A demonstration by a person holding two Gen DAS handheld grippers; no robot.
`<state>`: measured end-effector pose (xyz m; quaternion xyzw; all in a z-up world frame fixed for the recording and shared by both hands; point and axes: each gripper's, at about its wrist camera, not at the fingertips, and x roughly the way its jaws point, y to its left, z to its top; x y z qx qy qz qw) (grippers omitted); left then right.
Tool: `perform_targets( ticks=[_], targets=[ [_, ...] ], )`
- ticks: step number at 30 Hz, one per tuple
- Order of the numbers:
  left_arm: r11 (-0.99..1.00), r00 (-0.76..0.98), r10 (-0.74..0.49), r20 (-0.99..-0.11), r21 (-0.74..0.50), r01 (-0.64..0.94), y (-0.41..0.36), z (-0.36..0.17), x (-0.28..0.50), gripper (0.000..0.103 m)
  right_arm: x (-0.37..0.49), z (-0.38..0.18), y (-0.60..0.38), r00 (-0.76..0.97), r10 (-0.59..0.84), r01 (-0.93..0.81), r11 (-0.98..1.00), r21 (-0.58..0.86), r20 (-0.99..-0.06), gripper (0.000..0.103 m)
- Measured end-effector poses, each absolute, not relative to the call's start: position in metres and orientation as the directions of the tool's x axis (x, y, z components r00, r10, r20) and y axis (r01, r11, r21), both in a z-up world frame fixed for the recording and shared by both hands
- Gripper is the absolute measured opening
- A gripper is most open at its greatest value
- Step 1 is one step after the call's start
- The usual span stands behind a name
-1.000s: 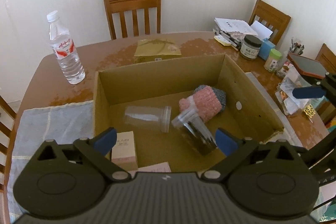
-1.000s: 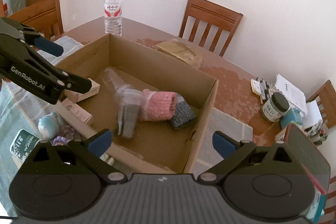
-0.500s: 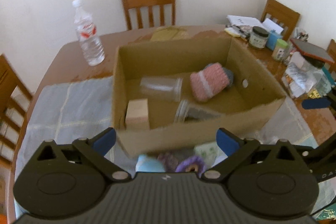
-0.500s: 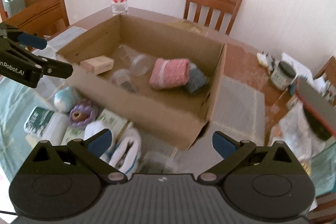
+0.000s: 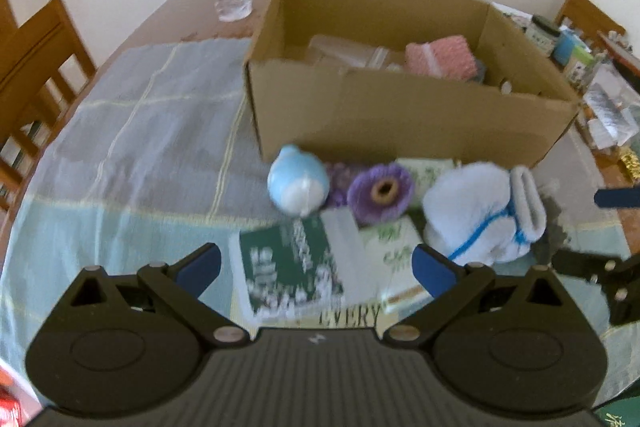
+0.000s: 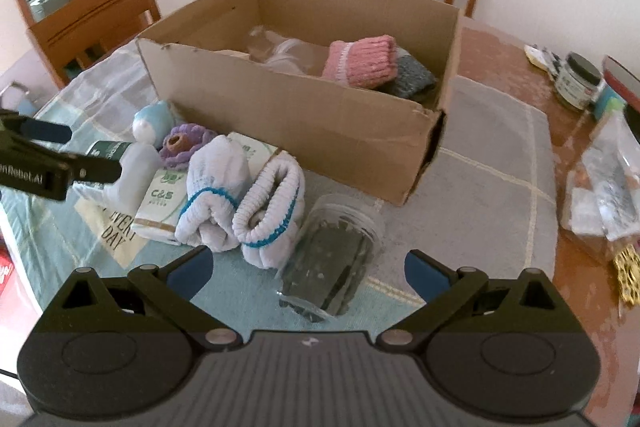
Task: Organize objects
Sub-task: 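Grasp the clear jar of dark contents with the right tool while the left grasps the MEDICAL pack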
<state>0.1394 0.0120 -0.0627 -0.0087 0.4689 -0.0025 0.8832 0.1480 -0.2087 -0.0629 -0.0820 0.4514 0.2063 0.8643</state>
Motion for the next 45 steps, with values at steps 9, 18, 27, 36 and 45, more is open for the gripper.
perform_targets(
  ticks=[9, 18, 27, 36, 45],
  targets=[
    [0.996, 0.53, 0.062, -0.846, 0.016, -0.091, 0.007, -0.071, 0.127, 0.101, 0.179, -0.072, -0.204, 0.448, 0.381, -0.586, 0.809, 0.056, -0.808, 0.103],
    [0.986, 0.501, 0.105, -0.859, 0.026, -0.163, 0.005, -0.075, 0.127, 0.101, 0.203, -0.088, -0.196, 0.378, 0.415, -0.691, 0.721, 0.045, -0.827, 0.103],
    [0.99, 0.493, 0.1, -0.865, 0.039, -0.133, -0.001, -0.077, 0.129, 0.101, 0.184, -0.091, -0.215, 0.327, 0.419, -0.673, 0.733, 0.103, -0.847, 0.103],
    [0.995, 0.489, 0.08, -0.869, 0.038, -0.096, 0.002, -0.083, 0.135, 0.101, 0.15, -0.095, -0.219, 0.336, 0.382, -0.576, 0.807, 0.133, -0.861, 0.103],
    [0.998, 0.498, 0.048, -0.866, 0.018, -0.066, 0.01, -0.09, 0.149, 0.101, 0.142, -0.107, -0.202, 0.397, 0.312, -0.436, 0.892, 0.122, -0.863, 0.103]
  ],
)
